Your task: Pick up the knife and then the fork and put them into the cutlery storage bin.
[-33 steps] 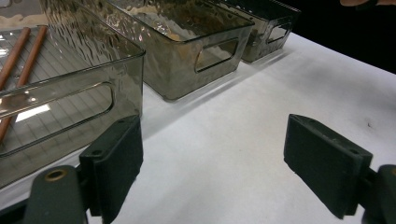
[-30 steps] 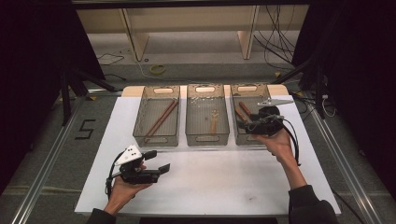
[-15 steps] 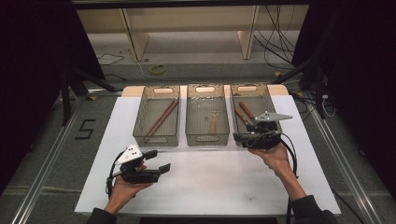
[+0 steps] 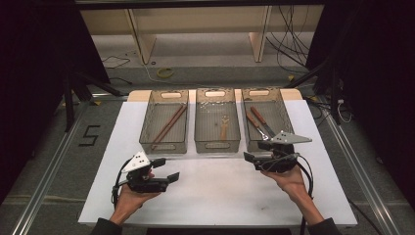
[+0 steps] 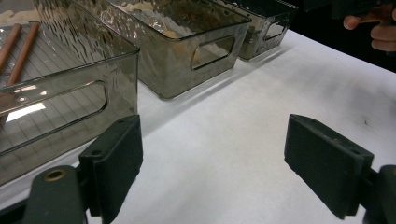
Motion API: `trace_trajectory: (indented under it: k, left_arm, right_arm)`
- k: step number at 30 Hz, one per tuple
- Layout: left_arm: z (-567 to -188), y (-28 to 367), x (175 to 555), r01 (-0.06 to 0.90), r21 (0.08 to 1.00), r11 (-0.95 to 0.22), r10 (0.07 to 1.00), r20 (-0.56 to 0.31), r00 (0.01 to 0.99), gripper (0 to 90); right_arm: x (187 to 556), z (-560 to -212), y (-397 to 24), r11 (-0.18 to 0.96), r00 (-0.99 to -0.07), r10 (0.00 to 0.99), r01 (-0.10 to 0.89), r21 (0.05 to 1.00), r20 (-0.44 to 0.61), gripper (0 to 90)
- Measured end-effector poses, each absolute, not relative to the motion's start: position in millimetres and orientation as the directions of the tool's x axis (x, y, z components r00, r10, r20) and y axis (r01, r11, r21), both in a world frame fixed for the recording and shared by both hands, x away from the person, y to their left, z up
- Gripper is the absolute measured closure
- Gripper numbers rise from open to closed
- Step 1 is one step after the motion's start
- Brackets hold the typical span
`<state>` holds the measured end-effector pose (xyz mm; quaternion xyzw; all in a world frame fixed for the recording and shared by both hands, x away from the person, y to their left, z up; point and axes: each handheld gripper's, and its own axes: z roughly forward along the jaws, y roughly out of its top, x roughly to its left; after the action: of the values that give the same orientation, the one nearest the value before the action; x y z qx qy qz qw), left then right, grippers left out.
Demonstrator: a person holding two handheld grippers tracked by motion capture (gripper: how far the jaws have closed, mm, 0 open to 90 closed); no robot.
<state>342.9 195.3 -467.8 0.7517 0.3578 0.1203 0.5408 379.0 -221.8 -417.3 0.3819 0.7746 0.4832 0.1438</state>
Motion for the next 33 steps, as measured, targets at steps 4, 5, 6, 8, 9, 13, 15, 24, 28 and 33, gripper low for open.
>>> trace_trajectory:
  k: [4, 5, 6, 8, 9, 13, 15, 24, 28, 33]
  left_arm:
    - [-467.8, 196.1, 343.1, 0.415, 0.897, -0.151, 0.667, -0.217, 0.713, 18.7]
    - [-467.8, 196.2, 343.2, 0.416, 0.897, -0.15, 0.666, -0.219, 0.713, 18.6]
    - [-467.7, 196.2, 343.2, 0.416, 0.897, -0.15, 0.665, -0.22, 0.714, 18.6]
    - [-467.6, 196.0, 343.1, 0.417, 0.897, -0.147, 0.663, -0.224, 0.714, 18.6]
    - [-467.6, 195.9, 343.3, 0.416, 0.897, -0.149, 0.662, -0.222, 0.716, 18.6]
    - [-467.6, 195.6, 343.1, 0.416, 0.897, -0.15, 0.66, -0.222, 0.718, 18.6]
    - [-467.7, 195.8, 343.2, 0.417, 0.897, -0.148, 0.661, -0.224, 0.716, 18.6]
    - [-467.4, 195.6, 343.2, 0.42, 0.897, -0.136, 0.656, -0.236, 0.717, 18.6]
    - [-467.5, 195.7, 343.3, 0.421, 0.896, -0.14, 0.654, -0.236, 0.719, 18.6]
    - [-467.5, 195.4, 343.0, 0.419, 0.897, -0.142, 0.652, -0.234, 0.721, 18.6]
  right_arm:
    - [371.7, -420.5, -221.4, 0.23, -0.68, 0.717, 0.442, 0.867, 0.157, 26.7]
    - [370.0, -421.2, -221.5, 0.226, -0.682, 0.714, 0.438, 0.87, 0.157, 26.5]
    - [367.9, -422.0, -221.8, 0.221, -0.683, 0.712, 0.435, 0.873, 0.16, 26.5]
    - [364.0, -423.8, -222.3, 0.216, -0.689, 0.706, 0.432, 0.876, 0.166, 26.1]
    - [362.0, -424.7, -222.7, 0.213, -0.692, 0.703, 0.429, 0.878, 0.167, 26.1]
    - [353.8, -428.7, -225.9, 0.203, -0.694, 0.701, 0.417, 0.886, 0.166, 26.1]
    - [350.1, -430.7, -228.0, 0.195, -0.694, 0.7, 0.415, 0.889, 0.17, 26.0]
    - [334.8, -438.3, -234.5, 0.189, -0.695, 0.7, 0.403, 0.895, 0.165, 25.8]
    - [330.9, -440.4, -236.6, 0.179, -0.69, 0.705, 0.401, 0.899, 0.167, 25.9]
    - [326.0, -443.4, -238.4, 0.175, -0.689, 0.704, 0.405, 0.898, 0.173, 25.9]
